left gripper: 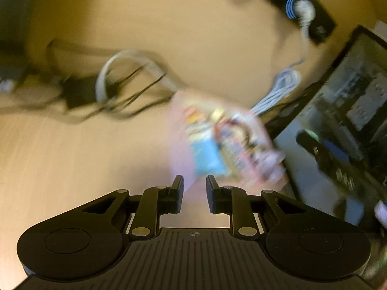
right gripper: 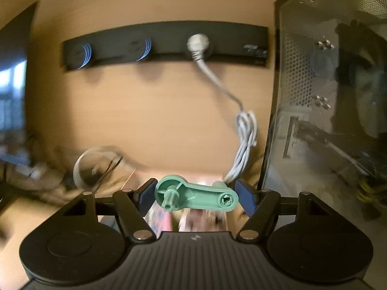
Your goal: Organize objects
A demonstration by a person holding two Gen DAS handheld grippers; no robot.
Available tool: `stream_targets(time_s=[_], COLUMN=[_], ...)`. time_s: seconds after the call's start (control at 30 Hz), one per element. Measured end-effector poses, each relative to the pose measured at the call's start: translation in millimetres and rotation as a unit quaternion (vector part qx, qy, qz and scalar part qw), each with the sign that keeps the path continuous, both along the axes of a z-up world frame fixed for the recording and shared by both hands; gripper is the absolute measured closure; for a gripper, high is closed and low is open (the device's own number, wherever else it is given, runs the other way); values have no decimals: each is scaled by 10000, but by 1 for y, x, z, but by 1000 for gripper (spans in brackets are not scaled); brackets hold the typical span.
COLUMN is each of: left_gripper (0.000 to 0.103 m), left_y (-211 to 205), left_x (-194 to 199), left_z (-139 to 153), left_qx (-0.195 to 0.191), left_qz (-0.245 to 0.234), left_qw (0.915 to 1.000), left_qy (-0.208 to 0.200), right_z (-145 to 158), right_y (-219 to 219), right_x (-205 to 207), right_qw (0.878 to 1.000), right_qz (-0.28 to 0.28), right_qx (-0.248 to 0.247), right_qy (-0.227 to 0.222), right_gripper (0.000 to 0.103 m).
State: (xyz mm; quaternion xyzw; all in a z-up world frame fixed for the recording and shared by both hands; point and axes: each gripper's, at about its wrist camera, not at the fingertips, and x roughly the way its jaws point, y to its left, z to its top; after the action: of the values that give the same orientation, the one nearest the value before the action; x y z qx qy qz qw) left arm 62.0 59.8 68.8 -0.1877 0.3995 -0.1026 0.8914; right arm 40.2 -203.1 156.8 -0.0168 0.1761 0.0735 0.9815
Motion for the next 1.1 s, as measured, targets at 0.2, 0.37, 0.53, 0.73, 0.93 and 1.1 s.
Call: stream_targets(time_s=[0.2, 0.37, 0.53, 0.73, 0.93, 1.1], left_gripper=[81, 81, 81, 64, 46, 26], left_y=[25, 8, -25, -45, -32, -2], left_x=[-21, -1, 41, 79, 72, 69], left_z=[-28, -19, -10, -29, -31, -34], left_qx=[-7, -11, 372, 1099, 1238, 1006], left_qz=[248, -19, -316, -30, 354, 783], left_qw=[9987, 9997, 9988, 9925, 9902, 9901], left_qy=[452, 245, 60, 535, 545, 586], right_z=[-40, -59, -71, -80, -87, -86], right_y=[7, 6, 0, -5, -1, 13], right_x=[5, -27, -35, -25, 2, 22], right_qw=[9952, 9917, 9878, 9844, 9831, 9817], right_qz=[186, 192, 79, -157, -235, 113], right_qx=[266, 75, -225, -522, -752, -765], right_qy=[928, 1273, 1539, 1675, 1649, 1740], right_gripper=[18, 18, 18, 18, 21, 28])
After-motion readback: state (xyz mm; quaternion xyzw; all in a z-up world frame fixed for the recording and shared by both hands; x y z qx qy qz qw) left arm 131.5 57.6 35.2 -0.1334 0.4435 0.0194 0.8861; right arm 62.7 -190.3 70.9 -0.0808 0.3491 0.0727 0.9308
